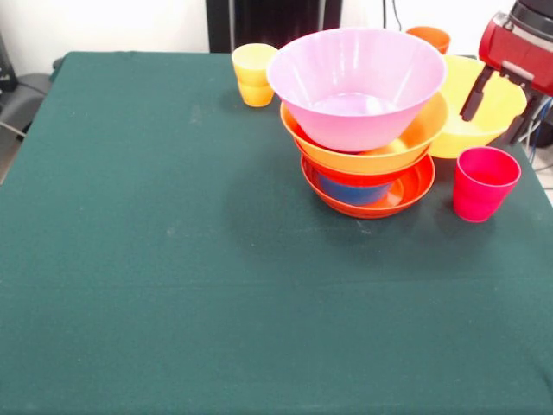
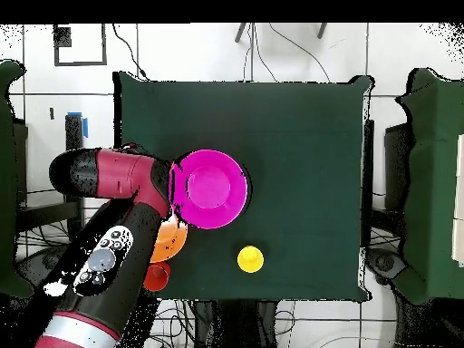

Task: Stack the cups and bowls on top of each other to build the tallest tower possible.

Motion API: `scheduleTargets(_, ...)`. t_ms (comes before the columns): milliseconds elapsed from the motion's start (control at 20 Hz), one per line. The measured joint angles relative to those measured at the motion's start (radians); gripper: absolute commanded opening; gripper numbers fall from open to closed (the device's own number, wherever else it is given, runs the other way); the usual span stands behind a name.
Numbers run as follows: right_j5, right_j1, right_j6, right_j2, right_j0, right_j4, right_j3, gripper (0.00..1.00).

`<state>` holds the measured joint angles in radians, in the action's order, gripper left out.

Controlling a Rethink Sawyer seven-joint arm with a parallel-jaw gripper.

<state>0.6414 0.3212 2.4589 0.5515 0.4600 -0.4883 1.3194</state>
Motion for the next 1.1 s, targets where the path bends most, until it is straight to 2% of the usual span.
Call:
scheduleTargets(500, 0.0, -0.018, 0.009, 0.0, 0.024, -0.049, 0.03, 1.0)
scheduleTargets(1100, 0.051, -0.006, 0.098, -0.016, 0.048, -0.136, 0.085, 1.0)
